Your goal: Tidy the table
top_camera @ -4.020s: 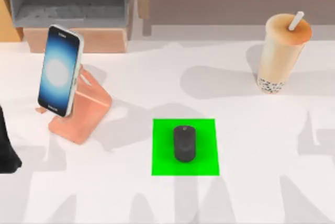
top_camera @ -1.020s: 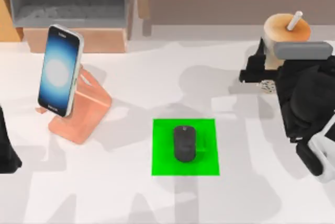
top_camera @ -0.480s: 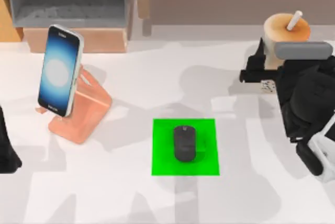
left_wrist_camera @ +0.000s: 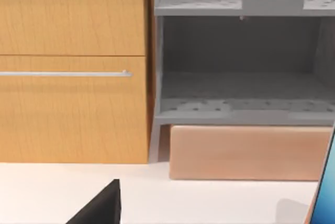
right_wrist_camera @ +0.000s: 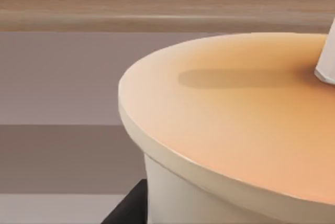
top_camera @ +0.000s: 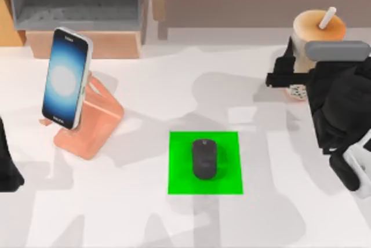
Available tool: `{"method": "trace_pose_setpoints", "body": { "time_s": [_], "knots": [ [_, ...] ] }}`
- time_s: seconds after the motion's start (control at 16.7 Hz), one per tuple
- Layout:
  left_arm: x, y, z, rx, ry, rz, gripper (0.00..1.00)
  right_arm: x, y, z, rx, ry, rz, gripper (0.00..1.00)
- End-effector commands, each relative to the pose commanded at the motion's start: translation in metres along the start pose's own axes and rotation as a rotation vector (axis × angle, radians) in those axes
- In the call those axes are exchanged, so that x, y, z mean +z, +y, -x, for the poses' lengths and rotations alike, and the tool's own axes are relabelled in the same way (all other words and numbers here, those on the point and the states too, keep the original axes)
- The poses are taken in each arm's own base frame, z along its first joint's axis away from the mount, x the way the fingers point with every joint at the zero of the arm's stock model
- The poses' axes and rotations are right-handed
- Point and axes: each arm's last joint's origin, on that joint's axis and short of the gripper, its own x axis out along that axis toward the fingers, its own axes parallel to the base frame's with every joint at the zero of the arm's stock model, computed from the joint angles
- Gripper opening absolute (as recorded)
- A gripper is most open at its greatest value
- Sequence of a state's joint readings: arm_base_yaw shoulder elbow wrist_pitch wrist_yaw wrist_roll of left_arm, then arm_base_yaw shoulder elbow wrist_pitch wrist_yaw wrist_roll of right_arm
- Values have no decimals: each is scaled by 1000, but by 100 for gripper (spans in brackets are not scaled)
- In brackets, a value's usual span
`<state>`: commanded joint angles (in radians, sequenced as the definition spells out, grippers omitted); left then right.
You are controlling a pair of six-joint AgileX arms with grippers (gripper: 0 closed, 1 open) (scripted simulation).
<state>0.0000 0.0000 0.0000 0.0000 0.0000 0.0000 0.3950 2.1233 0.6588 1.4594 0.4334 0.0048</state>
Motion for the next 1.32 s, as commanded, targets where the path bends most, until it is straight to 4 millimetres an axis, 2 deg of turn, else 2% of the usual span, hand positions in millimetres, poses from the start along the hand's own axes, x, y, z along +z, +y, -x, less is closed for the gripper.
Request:
{"method": "trace_pose_setpoints", "body": {
  "time_s": [0.24, 0.9, 1.08, 1.32],
  "knots": [
    [0, 0, 0, 0, 0, 0, 100, 3, 1, -2, 0, -14, -8, 0],
    [0, 0, 0, 0, 0, 0, 100, 111, 9, -41, -3, -317, -160, 0],
    [0, 0, 0, 0, 0, 0, 100, 129, 13, -53, 0, -327, -165, 0],
    [0, 0, 0, 0, 0, 0, 100, 140, 17, -72, 1, -292, -149, 0]
  ]
}}
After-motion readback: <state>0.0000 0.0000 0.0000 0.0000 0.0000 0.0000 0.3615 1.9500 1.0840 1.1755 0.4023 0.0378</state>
